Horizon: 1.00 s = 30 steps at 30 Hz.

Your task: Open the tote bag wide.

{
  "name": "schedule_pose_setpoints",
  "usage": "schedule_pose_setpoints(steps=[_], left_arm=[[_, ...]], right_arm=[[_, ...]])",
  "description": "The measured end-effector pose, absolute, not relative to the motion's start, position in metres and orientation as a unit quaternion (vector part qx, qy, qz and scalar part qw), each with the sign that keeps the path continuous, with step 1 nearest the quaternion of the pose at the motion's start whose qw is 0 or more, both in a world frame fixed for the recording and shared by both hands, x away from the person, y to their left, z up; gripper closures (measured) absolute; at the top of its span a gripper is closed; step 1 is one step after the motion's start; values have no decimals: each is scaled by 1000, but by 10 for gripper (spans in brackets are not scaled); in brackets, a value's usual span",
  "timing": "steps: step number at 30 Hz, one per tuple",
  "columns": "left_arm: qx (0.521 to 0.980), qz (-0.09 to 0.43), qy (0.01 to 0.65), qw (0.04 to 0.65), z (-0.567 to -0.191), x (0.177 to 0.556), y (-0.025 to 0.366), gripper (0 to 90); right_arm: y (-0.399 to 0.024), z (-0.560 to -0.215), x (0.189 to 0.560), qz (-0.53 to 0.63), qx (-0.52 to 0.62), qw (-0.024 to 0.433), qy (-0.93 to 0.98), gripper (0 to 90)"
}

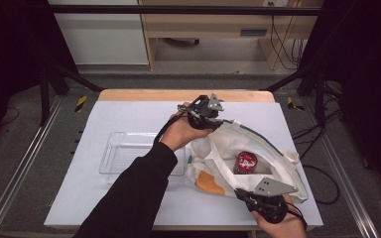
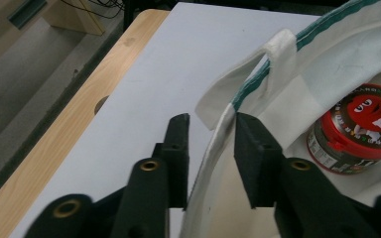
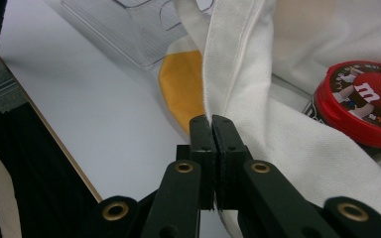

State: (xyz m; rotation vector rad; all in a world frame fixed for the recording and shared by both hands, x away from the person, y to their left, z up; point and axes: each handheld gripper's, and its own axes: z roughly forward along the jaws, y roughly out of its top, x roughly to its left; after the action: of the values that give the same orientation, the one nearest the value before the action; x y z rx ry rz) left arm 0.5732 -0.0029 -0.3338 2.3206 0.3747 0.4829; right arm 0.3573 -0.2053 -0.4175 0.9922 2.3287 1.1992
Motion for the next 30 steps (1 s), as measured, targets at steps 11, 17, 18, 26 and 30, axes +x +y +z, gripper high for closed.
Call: schedule_pose_setpoints(steps=[11,17,18,26,30], left_arm=[[895,180,166,374,-331,584,-6,878],[883,206,184,378,-326,588,0,883],[884,210,187,375,-326,589,1,883],[882,214,198,371,-333,595,2,885],[882,215,197,371,-337,598,1,885]], right_arm=[[-203,-417,357,417,342,166,826,894],[-198,-414,353,418,329,161,831,894],[-196,-413,352,417,327,159,833,895],[-187,-421,353,385,317,145,854,896],[-189,-426,355,384,318,136,856,896]])
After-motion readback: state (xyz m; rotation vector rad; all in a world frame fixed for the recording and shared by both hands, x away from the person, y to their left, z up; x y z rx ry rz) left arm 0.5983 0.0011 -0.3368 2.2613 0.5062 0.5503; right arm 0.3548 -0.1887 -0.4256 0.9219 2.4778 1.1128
